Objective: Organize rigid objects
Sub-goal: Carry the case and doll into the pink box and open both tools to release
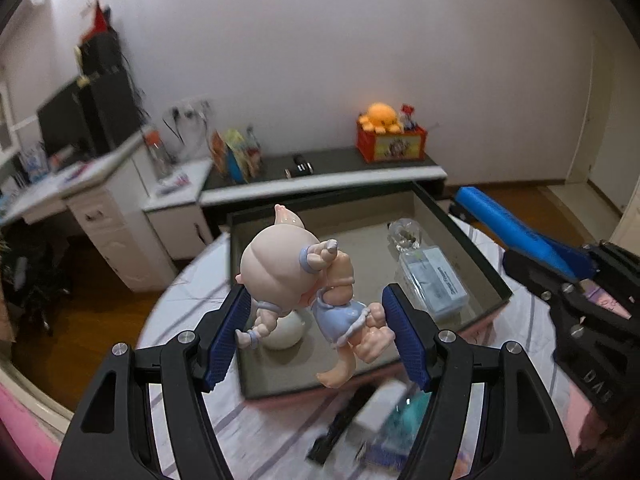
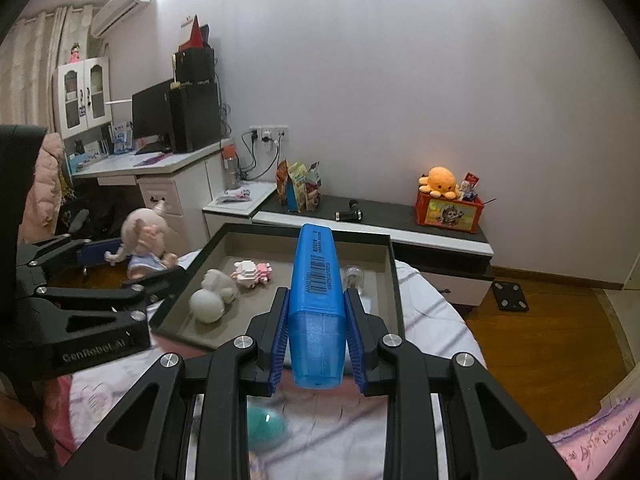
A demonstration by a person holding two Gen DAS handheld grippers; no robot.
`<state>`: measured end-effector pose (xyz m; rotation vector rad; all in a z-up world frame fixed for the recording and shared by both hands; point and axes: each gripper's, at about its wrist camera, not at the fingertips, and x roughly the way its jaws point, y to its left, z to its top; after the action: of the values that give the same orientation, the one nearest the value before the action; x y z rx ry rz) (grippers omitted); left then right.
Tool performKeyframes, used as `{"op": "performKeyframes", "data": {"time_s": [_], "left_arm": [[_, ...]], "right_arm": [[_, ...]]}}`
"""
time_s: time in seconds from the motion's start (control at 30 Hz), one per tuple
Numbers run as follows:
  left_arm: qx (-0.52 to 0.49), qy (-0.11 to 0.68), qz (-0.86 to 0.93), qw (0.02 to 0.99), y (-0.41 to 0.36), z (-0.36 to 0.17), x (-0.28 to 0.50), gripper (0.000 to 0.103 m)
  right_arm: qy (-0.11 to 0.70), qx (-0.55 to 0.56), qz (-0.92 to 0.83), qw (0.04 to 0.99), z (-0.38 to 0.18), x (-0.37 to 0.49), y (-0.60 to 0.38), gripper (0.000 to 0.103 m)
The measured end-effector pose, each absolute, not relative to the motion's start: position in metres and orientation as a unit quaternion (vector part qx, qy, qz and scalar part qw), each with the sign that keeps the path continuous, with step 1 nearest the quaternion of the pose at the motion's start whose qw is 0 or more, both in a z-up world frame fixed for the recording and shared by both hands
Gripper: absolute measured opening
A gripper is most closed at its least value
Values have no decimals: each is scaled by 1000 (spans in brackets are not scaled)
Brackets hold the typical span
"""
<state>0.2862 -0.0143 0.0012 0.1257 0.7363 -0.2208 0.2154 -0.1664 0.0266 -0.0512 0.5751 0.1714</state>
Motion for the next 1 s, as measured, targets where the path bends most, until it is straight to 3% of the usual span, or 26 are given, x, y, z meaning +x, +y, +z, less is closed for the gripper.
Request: {"op": "performKeyframes", "data": {"time_s": [0.5, 0.57, 0.6, 0.63, 0.7, 1.0], "left_arm": [[56, 405, -107, 907, -13, -36, 363, 71], [67, 401, -97, 908, -13, -35, 363, 90], [74, 395, -86, 912, -12, -34, 362, 93], [80, 388, -71, 916, -12, -34, 360, 98], [79, 383, -63, 918, -8, -33, 358, 101], [72, 396, -64, 913, -1, -40, 368, 101]], "right_arm": [[359, -33, 105, 927, -25, 315, -155, 27], [359, -25, 116, 926, -26, 316, -155, 28], [361, -16, 121, 925, -26, 317, -156, 43], [364, -10, 121, 923, -26, 318, -159, 65], [354, -6, 110, 929, -24, 317, -163, 80], [360, -9, 95, 928, -26, 322, -165, 80]]}}
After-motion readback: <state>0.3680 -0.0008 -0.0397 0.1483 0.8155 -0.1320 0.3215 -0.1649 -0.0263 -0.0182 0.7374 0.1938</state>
